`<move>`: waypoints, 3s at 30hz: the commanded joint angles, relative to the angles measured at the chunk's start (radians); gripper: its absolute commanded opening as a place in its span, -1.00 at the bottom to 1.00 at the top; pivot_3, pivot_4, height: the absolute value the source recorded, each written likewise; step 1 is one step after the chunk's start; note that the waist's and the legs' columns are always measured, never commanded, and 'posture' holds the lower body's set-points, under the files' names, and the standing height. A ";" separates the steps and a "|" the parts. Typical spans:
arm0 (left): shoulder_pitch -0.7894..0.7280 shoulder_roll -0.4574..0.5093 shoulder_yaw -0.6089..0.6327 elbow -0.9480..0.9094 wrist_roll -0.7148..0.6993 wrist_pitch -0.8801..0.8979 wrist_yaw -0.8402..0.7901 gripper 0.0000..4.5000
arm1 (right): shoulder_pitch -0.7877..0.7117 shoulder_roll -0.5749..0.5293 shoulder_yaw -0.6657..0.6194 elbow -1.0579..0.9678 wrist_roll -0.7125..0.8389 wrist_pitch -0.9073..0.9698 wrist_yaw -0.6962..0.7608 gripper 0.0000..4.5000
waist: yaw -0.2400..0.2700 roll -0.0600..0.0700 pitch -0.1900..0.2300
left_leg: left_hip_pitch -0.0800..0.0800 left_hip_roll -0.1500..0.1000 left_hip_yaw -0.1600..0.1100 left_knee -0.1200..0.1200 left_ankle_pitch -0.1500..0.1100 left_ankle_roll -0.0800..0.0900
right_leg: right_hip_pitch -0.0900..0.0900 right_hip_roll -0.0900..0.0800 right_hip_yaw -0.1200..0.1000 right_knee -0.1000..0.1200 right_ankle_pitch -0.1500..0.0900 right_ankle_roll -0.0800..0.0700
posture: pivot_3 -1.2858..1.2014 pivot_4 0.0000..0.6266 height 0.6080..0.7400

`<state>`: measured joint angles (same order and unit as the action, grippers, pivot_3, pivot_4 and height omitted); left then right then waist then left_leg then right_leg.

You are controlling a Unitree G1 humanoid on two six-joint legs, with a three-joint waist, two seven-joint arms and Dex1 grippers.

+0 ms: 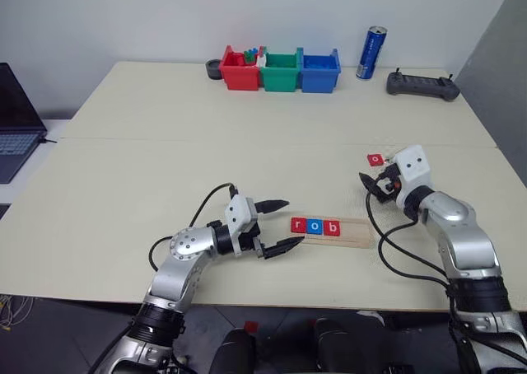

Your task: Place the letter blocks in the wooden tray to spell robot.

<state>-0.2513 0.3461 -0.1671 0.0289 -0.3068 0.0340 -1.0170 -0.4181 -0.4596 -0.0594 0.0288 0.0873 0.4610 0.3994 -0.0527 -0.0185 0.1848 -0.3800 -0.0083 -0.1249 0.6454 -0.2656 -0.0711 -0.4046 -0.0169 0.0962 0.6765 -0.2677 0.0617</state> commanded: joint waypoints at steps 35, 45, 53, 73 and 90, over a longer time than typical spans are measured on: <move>-0.037 0.009 0.005 -0.001 0.001 -0.034 0.000 1.00 | -0.458 0.123 -0.099 0.802 0.026 -0.163 -0.156 0.99 | -0.030 0.000 0.000 | 0.000 0.000 0.000 0.000 0.000 0.000 | -0.001 0.001 0.001 0.002 0.000 0.000 | 0.03 -0.52 1.00; -0.028 0.027 0.009 -0.014 -0.002 -0.027 0.001 1.00 | -0.468 0.130 -0.092 0.839 0.021 -0.185 -0.143 0.44 | -0.032 0.001 0.000 | 0.000 0.000 0.000 0.000 0.000 0.000 | -0.001 0.001 0.001 0.002 0.000 0.000 | 0.03 -0.52 1.00; -0.028 0.030 0.008 -0.019 -0.004 -0.020 0.001 1.00 | -0.452 0.122 -0.090 0.816 0.015 -0.189 -0.145 -0.36 | -0.032 0.001 0.000 | 0.000 0.000 0.000 0.000 0.000 0.000 | -0.001 0.001 0.001 0.002 0.000 0.000 | 0.03 -0.52 1.00; -0.021 0.030 0.000 -0.025 -0.014 -0.007 -0.016 1.00 | 0.348 -0.257 -0.189 -0.391 0.265 0.267 0.269 -0.36 | -0.011 0.001 0.000 | -0.001 0.000 0.000 0.000 0.000 0.000 | 0.000 0.001 0.001 -0.001 0.000 0.001 | 0.03 -0.52 1.00; -0.008 0.021 -0.002 -0.022 -0.009 -0.009 -0.020 1.00 | 0.504 -0.008 -0.244 -0.724 0.249 0.577 -0.121 -0.36 | -0.001 0.001 0.000 | -0.001 0.001 0.000 0.000 0.000 0.000 | 0.000 0.001 0.000 -0.002 0.000 0.001 | 0.03 -0.52 1.00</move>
<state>-0.2605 0.3691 -0.1690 0.0386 -0.3071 0.0345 -1.0370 0.0982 -0.4760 -0.2799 -0.6364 0.3397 1.0155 0.3227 -0.0537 -0.0171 0.1847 -0.3811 -0.0076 -0.1252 0.6454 -0.2656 -0.0710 -0.4047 -0.0160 0.0966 0.6746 -0.2682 0.0624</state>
